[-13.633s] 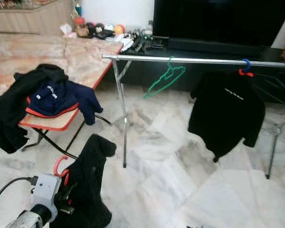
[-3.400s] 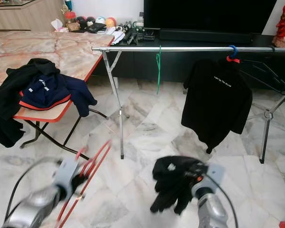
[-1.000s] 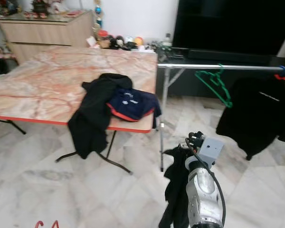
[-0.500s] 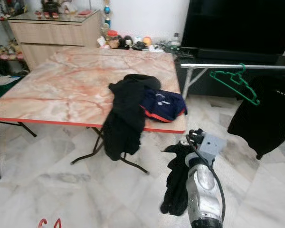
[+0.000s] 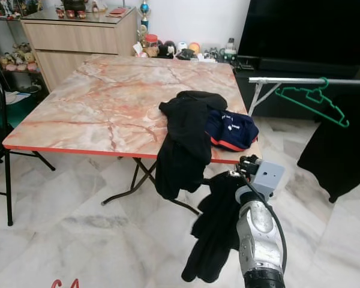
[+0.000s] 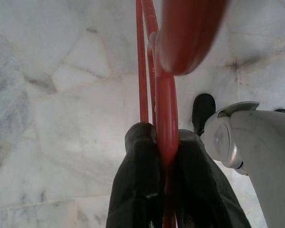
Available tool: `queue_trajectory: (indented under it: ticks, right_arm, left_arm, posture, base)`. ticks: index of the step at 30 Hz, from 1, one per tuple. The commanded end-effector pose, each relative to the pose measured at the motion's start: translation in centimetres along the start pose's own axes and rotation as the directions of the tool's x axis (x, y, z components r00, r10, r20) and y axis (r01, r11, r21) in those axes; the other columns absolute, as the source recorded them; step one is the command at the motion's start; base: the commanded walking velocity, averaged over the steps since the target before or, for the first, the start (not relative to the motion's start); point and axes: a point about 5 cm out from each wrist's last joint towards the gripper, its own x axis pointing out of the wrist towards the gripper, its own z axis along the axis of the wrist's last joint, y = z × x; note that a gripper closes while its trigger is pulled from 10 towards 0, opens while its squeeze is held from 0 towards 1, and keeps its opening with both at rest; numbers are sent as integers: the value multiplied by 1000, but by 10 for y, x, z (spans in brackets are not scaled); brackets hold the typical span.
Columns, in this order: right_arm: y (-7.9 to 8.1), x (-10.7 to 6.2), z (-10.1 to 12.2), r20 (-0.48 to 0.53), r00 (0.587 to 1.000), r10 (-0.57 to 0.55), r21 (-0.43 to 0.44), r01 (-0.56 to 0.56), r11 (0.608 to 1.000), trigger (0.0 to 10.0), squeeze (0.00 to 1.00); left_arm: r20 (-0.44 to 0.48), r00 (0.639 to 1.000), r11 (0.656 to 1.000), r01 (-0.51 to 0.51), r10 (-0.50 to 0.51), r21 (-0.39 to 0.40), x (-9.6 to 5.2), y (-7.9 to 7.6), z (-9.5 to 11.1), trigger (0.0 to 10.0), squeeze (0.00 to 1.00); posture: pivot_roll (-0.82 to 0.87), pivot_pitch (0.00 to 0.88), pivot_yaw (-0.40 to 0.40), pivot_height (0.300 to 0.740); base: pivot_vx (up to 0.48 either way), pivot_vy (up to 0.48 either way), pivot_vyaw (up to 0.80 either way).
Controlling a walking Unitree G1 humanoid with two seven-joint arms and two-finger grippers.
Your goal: Hang hanger
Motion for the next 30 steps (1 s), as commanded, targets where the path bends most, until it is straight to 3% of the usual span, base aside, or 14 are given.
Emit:
queue_trajectory:
  ticks: [1, 16, 22, 30]
  right_arm:
    - [0, 3, 13, 58, 998, 9, -9, -9, 1000, 10000, 0]
    - [4, 4, 16, 68, 997, 37, -27, -35, 999, 10000, 0]
    - [10, 5, 24, 100, 991, 89, -96, -79, 992, 10000, 0]
    - [26, 16, 58, 200, 966, 161, -79, -148, 986, 10000, 0]
  left_arm:
    - [-4, 1000, 1000, 15, -15, -1, 0, -4, -3, 10000, 0]
    - [-18, 999, 1000, 27, -26, 14, -1, -6, -8, 10000, 0]
    - [-26, 999, 999, 32, -31, 19, -1, -8, -12, 10000, 0]
    - [-30, 999, 999, 37, -36, 26, -1, -8, -13, 10000, 0]
  posture:
    - [36, 0, -18, 740]
    - [36, 5, -11, 740]
    - [35, 11, -11, 740]
    - [28, 11, -3, 740]
  base:
    - [0, 0, 0]
    - [308, 0, 0]
    - [374, 0, 492]
    - [380, 0, 191]
